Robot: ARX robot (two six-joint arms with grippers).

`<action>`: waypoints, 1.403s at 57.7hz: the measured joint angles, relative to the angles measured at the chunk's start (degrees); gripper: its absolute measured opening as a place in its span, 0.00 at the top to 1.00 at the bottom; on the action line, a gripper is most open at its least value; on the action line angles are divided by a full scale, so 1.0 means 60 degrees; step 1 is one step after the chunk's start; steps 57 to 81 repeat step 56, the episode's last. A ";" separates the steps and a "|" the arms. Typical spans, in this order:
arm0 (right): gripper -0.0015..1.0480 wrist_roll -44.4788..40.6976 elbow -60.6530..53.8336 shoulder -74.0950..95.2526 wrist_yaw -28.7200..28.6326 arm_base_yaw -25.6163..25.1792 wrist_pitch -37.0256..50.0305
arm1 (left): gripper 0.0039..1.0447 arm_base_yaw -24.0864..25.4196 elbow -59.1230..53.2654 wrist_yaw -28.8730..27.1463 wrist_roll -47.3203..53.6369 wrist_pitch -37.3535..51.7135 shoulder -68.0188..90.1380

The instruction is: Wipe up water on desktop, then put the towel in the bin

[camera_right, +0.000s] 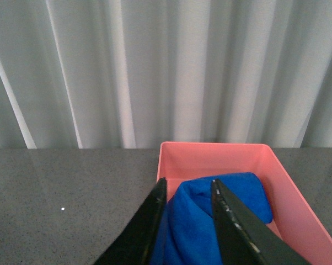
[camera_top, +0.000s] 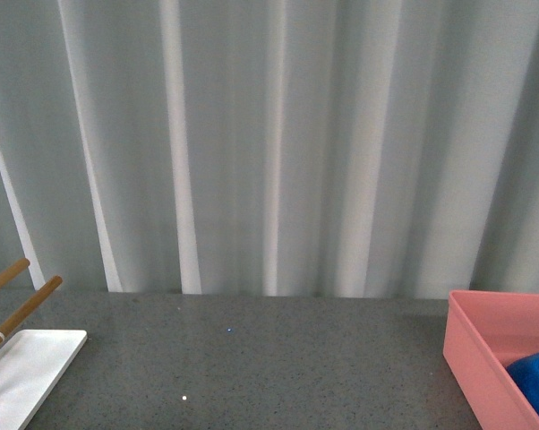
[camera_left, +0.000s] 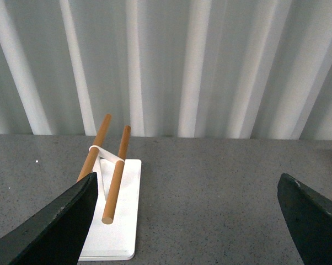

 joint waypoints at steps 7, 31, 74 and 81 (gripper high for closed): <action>0.46 0.0000 0.0000 0.0000 0.0000 0.0000 0.0000 | 0.06 0.0000 0.0000 0.0000 0.0000 0.0000 0.0000; 0.07 0.0007 0.0000 0.0000 0.0000 0.0000 0.0000 | 0.06 0.0000 0.0000 0.0000 0.0000 0.0000 0.0000; 0.07 0.0007 0.0000 0.0000 0.0000 0.0000 0.0000 | 0.06 0.0000 0.0000 0.0000 0.0000 0.0000 0.0000; 0.07 0.0007 0.0000 0.0000 0.0000 0.0000 0.0000 | 0.06 0.0000 0.0000 0.0000 0.0000 0.0000 0.0000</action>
